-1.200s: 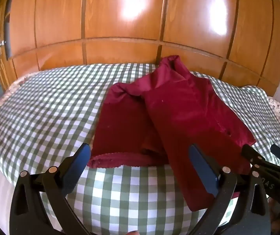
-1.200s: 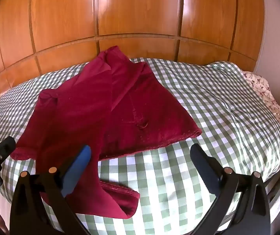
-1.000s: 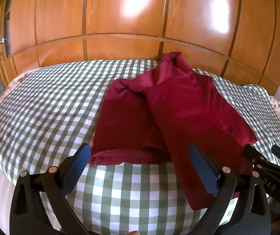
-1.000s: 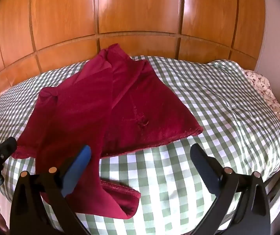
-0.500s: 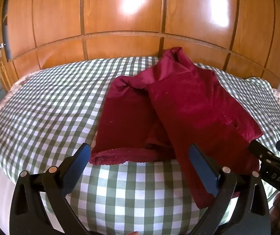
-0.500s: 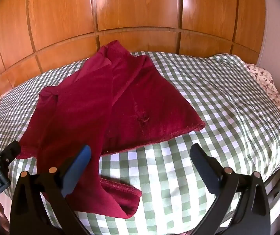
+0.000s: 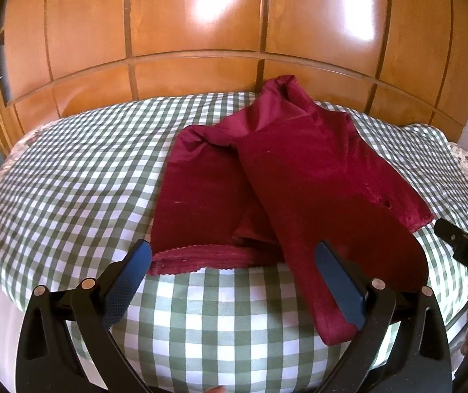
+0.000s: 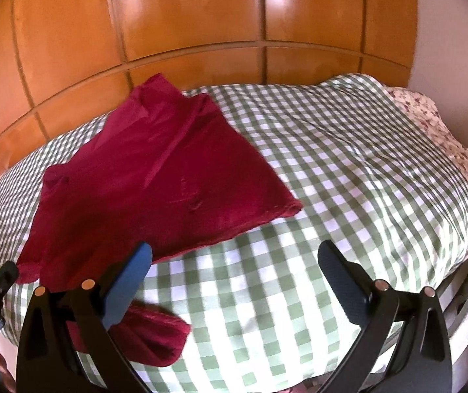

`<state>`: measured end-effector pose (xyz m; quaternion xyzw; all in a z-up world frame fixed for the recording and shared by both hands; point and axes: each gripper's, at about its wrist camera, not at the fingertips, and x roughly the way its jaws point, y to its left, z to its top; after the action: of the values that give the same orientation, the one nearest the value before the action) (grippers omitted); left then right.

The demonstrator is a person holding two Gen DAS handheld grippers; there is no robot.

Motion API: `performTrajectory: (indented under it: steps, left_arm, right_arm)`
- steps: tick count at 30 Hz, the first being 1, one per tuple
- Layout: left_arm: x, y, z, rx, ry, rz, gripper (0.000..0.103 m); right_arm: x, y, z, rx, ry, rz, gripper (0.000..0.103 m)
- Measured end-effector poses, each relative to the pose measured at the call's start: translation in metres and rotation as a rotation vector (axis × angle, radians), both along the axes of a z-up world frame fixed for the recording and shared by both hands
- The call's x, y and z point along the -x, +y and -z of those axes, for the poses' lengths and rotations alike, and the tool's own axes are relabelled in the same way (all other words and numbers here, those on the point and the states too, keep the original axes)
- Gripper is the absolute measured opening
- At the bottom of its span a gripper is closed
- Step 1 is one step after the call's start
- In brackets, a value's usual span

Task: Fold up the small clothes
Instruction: 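Move both grippers toward the crumpled dark red shirt on the bed, then grasp the red shirt hem with the left gripper and lift it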

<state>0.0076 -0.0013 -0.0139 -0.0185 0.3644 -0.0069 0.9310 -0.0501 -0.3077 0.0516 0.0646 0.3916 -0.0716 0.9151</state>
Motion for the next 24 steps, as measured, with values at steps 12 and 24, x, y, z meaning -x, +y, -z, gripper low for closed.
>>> performTrajectory:
  steps: [12,24]
  left_arm:
    - [0.000,-0.015,0.003,-0.028,0.009,0.058,0.099]
    - [0.013,-0.052,0.005,-0.011,0.011,0.315,0.099]
  right_arm:
    - [-0.003,-0.010,0.006,-0.023,0.015,0.022,0.101]
    - [-0.004,-0.015,0.007,-0.021,0.020,0.042,0.101]
